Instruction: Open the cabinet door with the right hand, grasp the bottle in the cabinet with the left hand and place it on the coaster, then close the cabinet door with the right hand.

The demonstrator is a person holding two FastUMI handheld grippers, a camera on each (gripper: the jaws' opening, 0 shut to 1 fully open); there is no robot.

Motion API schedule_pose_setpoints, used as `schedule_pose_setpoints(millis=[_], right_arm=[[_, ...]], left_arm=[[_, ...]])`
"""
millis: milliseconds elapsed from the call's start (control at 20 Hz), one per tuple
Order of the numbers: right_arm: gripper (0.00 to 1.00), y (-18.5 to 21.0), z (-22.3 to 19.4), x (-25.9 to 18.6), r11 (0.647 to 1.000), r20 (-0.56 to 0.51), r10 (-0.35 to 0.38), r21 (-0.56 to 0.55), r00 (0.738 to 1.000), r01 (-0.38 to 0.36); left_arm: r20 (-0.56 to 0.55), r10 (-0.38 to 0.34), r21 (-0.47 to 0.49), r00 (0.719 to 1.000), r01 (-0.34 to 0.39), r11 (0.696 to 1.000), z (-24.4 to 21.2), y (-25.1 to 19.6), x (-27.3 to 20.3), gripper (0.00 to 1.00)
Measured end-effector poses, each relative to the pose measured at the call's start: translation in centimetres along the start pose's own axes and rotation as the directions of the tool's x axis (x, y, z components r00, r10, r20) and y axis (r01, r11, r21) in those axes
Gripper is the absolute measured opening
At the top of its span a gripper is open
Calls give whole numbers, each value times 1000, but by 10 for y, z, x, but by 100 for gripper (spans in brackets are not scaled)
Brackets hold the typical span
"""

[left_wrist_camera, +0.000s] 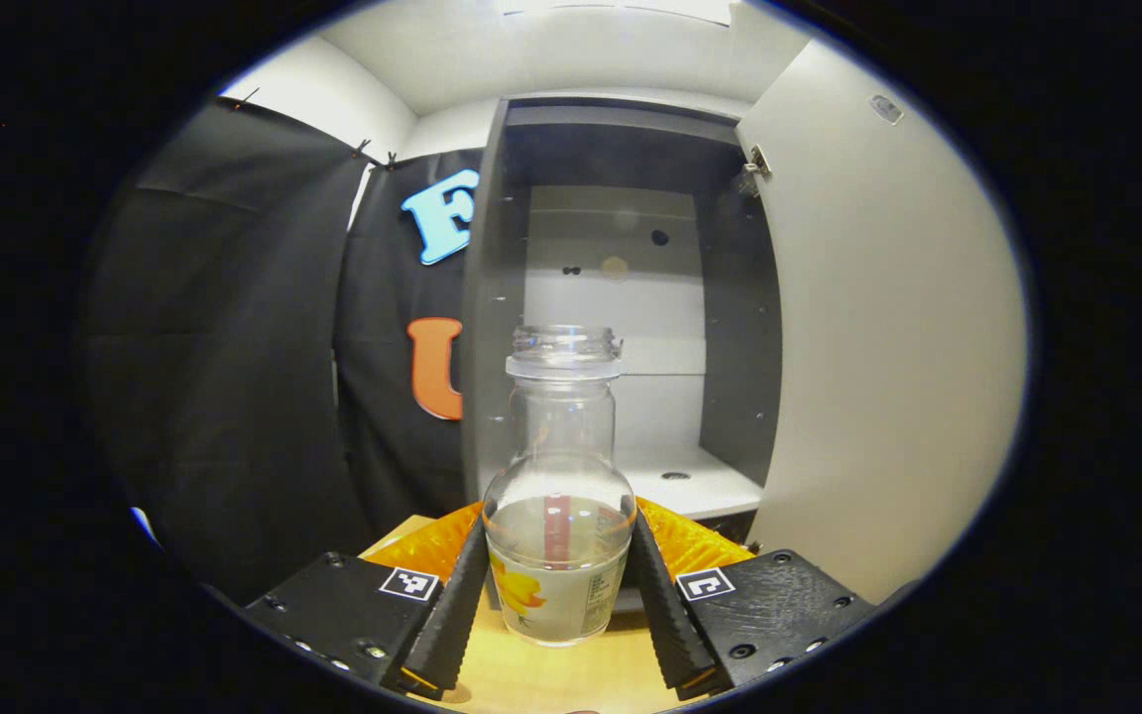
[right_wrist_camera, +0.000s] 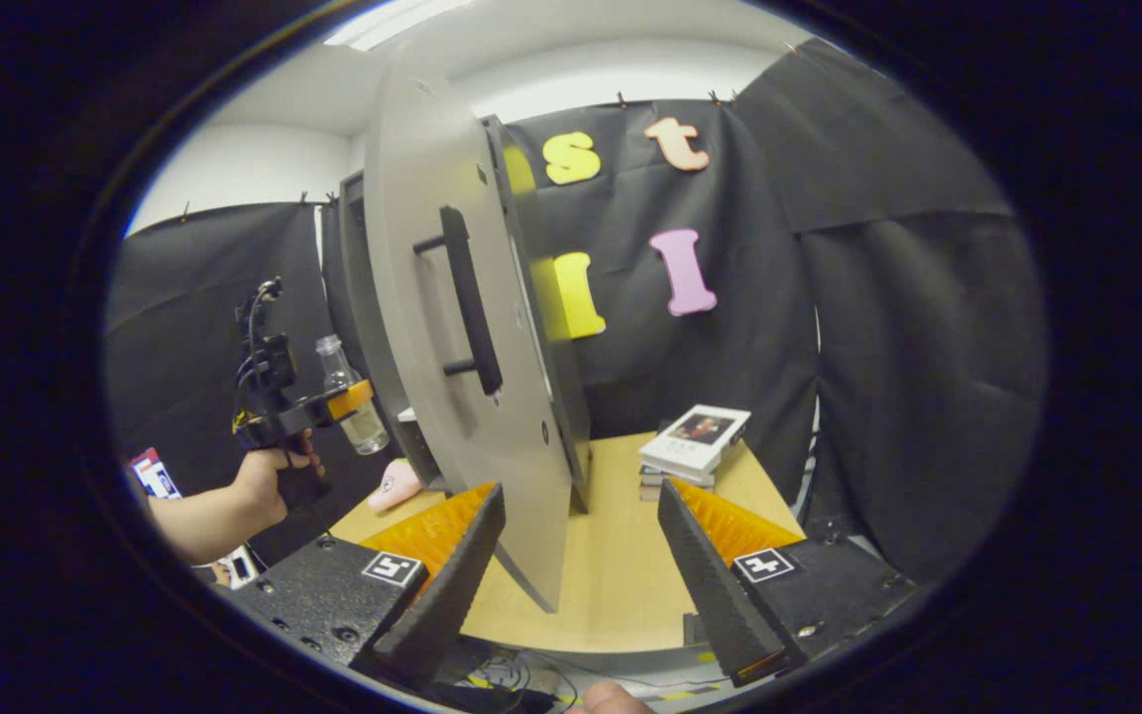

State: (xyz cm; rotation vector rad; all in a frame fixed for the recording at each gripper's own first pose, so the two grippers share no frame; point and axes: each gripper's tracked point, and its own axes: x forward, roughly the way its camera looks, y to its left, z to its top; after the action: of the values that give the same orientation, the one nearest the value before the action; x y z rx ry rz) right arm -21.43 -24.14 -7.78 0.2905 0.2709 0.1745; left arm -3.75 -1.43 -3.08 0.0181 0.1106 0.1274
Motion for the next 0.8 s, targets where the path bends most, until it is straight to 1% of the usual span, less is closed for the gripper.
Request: schedule_pose_setpoints(millis=[50, 100, 150, 200, 300, 350, 400, 450, 550, 650, 700, 800], right_arm=[[99, -7, -5, 5, 1000, -18, -23, 12, 1000, 23], [95, -12, -14, 11, 999, -40, -46, 20, 998, 47], [95, -15, -28, 12, 997, -68, -69, 18, 995, 71], [100, -21, -42, 14, 995, -100, -97, 3, 990, 98], [100, -34, -73, 21, 989, -177, -148, -44, 973, 142], [100, -37, -97, 23, 986, -242, -165, -60, 956, 155], [99, -37, -122, 21, 985, -318, -171, -64, 932, 159], [100, -33, -144, 21, 985, -369, -170, -63, 914, 158], [100, -34, -177, 22, 981, -445, -194, -96, 875, 169], [100, -30, -208, 24, 980, -500, -197, -131, 843, 151], [100, -29, -224, 24, 978, -532, -203, -150, 822, 144], [100, -25, -248, 19, 977, -588, -204, -176, 783, 122]], left_arm=[[-13, 22, -4, 1000, -22, 1000, -11, 10, -5, 72], [-31, 40, -16, 999, -40, 999, -25, 18, -11, 72], [-47, 59, -30, 997, -60, 998, -41, 25, -18, 72], [-57, 78, -43, 995, -81, 996, -53, 32, -20, 72], [-68, 110, -63, 992, -114, 991, -81, 52, -25, 72], [-71, 126, -69, 990, -131, 989, -97, 62, -28, 72], [-71, 148, -67, 987, -152, 986, -115, 73, -29, 72], [-79, 168, -62, 983, -173, 983, -137, 85, -27, 72], [-97, 208, -54, 973, -214, 975, -178, 103, -28, 72], [-90, 228, -70, 970, -234, 970, -208, 115, -27, 72], [-86, 231, -86, 969, -239, 967, -221, 119, -28, 72], [-24, 256, -94, 966, -257, 962, -234, 128, -28, 72]])
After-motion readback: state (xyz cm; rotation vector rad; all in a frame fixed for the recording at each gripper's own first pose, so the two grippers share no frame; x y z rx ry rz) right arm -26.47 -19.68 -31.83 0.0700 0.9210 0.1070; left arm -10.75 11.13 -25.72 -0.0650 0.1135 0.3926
